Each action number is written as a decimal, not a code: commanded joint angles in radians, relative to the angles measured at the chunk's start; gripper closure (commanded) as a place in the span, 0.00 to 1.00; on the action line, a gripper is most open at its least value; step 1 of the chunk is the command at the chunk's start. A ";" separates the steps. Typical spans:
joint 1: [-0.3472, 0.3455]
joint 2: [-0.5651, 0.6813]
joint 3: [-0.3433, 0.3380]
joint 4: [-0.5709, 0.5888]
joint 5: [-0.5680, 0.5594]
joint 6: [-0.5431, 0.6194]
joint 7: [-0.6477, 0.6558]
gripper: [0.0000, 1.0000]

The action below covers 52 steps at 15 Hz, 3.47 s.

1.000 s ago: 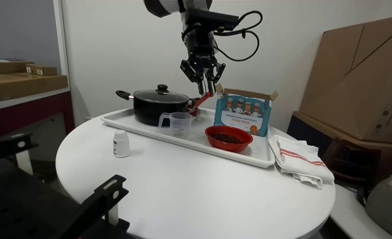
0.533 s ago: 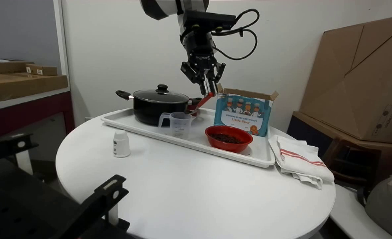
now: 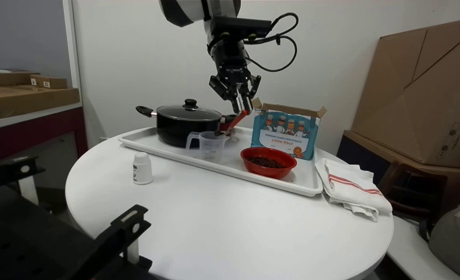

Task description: Use the spoon to get the contents of the orange bowl and pour them into the colourless container

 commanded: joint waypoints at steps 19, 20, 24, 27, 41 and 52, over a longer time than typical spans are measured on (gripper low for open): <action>0.059 -0.004 0.002 0.016 -0.177 -0.021 0.089 0.91; 0.059 -0.007 0.003 0.013 -0.183 -0.020 0.090 0.91; 0.061 -0.015 0.007 0.006 -0.212 -0.014 0.095 0.91; 0.062 -0.027 0.015 -0.004 -0.223 -0.011 0.094 0.91; 0.073 -0.075 0.027 -0.065 -0.343 0.005 0.125 0.91; 0.072 -0.131 0.051 -0.138 -0.425 0.008 0.183 0.91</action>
